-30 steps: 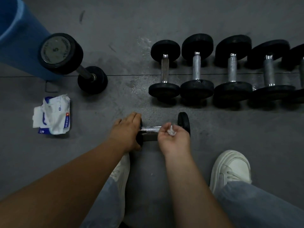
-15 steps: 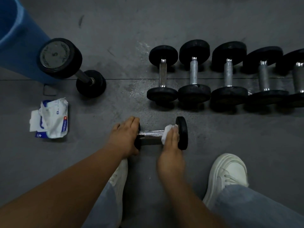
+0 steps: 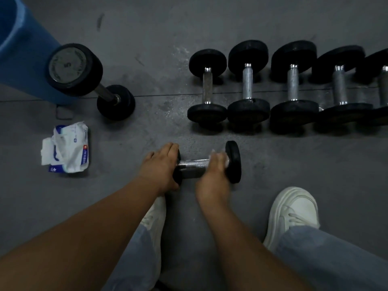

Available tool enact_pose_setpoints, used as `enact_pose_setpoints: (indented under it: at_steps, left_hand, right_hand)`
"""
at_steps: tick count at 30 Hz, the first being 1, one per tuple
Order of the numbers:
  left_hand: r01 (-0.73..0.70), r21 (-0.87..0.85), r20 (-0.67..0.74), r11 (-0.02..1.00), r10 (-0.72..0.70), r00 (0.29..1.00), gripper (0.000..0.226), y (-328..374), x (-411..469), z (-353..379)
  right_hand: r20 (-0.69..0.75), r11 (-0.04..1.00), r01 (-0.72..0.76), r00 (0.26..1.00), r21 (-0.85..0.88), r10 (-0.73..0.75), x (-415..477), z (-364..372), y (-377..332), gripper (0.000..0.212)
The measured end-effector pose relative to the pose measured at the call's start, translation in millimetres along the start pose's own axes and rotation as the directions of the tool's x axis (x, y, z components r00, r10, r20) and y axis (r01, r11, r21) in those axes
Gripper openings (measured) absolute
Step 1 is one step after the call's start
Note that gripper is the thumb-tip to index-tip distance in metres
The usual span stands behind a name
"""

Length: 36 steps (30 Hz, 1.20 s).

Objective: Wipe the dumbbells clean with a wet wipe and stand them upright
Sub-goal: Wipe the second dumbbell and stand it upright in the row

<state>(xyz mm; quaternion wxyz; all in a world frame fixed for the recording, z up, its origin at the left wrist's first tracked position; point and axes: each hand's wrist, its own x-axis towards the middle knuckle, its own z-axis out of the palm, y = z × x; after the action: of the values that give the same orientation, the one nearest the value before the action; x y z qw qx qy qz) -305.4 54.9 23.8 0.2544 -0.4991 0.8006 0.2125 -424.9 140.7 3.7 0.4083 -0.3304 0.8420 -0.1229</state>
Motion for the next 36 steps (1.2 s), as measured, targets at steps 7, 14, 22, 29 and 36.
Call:
enact_pose_setpoints:
  at_steps: [7,14,22,29,36]
  left_hand:
    - [-0.008,0.007,-0.019,1.000,0.008,1.000,0.120,-2.0,3.2,-1.0]
    - [-0.013,0.016,-0.010,1.000,0.013,1.000,0.122,-2.8,5.1,-3.3]
    - [-0.015,0.006,-0.010,1.000,0.015,1.000,0.124,-1.0,5.1,-4.3]
    - [-0.010,-0.026,-0.020,1.000,0.009,1.000,0.121,-1.6,6.6,-2.2]
    - [-0.018,-0.033,-0.022,0.999,0.017,1.000,0.122,-4.5,7.4,-0.8]
  right_hand:
    - [0.073,0.952,0.302,0.949,0.054,-0.305,8.3,2.2,18.7,0.049]
    - [-0.122,0.954,0.289,0.952,0.073,-0.279,14.4,0.0,19.4,0.052]
    - [-0.094,0.963,0.113,0.986,-0.246,-0.139,24.8,-8.8,10.1,0.060]
    - [0.115,0.964,0.260,0.961,-0.060,-0.252,7.8,4.8,5.5,0.058]
    - [0.088,0.953,0.233,0.972,-0.194,-0.220,10.8,-4.0,-1.4,0.058]
